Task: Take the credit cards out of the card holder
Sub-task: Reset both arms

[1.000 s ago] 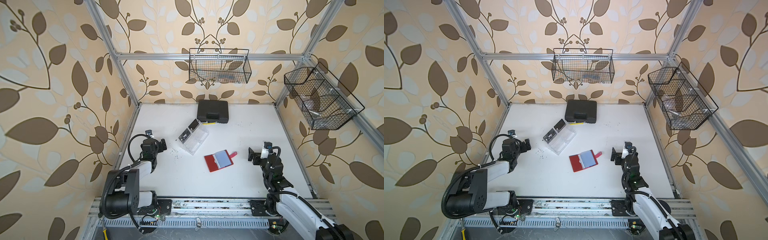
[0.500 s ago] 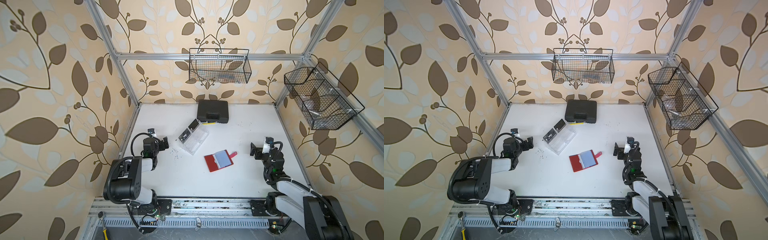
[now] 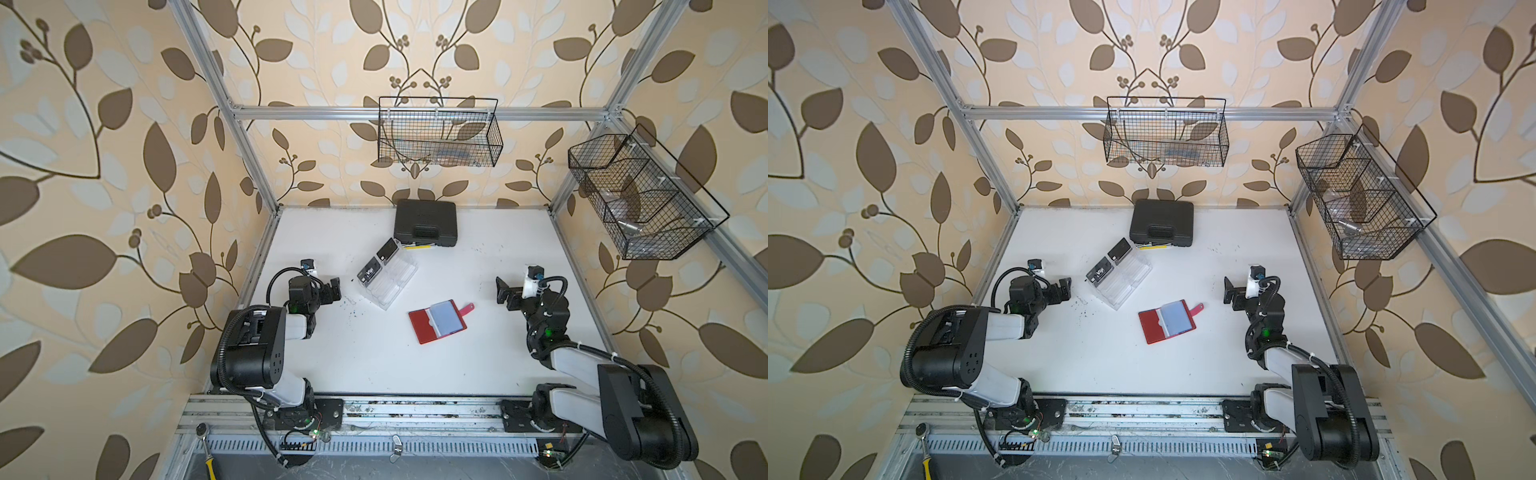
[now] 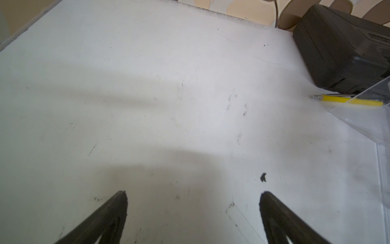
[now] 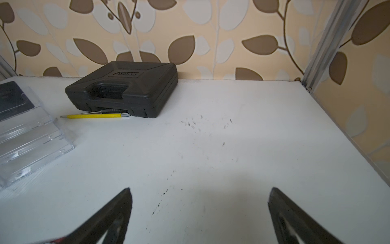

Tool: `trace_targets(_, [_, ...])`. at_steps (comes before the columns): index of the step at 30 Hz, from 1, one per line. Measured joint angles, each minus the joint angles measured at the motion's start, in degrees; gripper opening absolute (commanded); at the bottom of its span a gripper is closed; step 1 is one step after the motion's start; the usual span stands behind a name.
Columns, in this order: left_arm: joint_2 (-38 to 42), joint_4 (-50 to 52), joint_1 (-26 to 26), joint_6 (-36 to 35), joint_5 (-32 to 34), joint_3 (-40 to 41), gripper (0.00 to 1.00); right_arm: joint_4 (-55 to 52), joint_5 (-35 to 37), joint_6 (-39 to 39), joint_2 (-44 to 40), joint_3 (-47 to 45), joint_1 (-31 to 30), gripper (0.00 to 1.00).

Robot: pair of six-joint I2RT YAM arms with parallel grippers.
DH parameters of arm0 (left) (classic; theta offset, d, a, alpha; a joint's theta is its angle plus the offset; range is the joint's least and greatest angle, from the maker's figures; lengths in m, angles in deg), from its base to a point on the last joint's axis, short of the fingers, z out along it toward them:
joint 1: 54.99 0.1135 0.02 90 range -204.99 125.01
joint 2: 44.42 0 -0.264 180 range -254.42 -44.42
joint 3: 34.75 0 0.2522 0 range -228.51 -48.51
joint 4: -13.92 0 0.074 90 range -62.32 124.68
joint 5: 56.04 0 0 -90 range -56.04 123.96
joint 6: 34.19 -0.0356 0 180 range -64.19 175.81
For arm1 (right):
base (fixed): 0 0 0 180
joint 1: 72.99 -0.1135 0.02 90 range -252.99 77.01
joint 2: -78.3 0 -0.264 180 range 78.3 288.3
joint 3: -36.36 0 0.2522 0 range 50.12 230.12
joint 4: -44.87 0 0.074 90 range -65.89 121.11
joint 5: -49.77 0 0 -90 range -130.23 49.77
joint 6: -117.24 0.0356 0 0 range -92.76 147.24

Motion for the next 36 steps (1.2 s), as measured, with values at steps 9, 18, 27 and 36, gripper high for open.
trace_targets(9, [-0.02, 0.00, 0.00, -0.11, -0.13, -0.35, 0.99, 4.13, 1.57, 0.11, 6.19, -0.09, 0.15, 1.00])
trace_targets(18, [-0.02, 0.00, 0.00, -0.13, -0.13, -0.37, 0.99, 4.37, 5.42, 0.33, 6.19, -0.09, -0.85, 1.00])
trace_targets(27, [-0.02, 0.00, 0.00, -0.13, -0.11, -0.37, 0.99, 4.39, 6.23, 0.31, 6.19, -0.09, -0.90, 1.00])
trace_targets(36, [-0.02, 0.00, 0.00, -0.13, -0.13, -0.37, 0.99, 4.37, 6.75, 0.31, 6.19, -0.09, -1.31, 1.00])
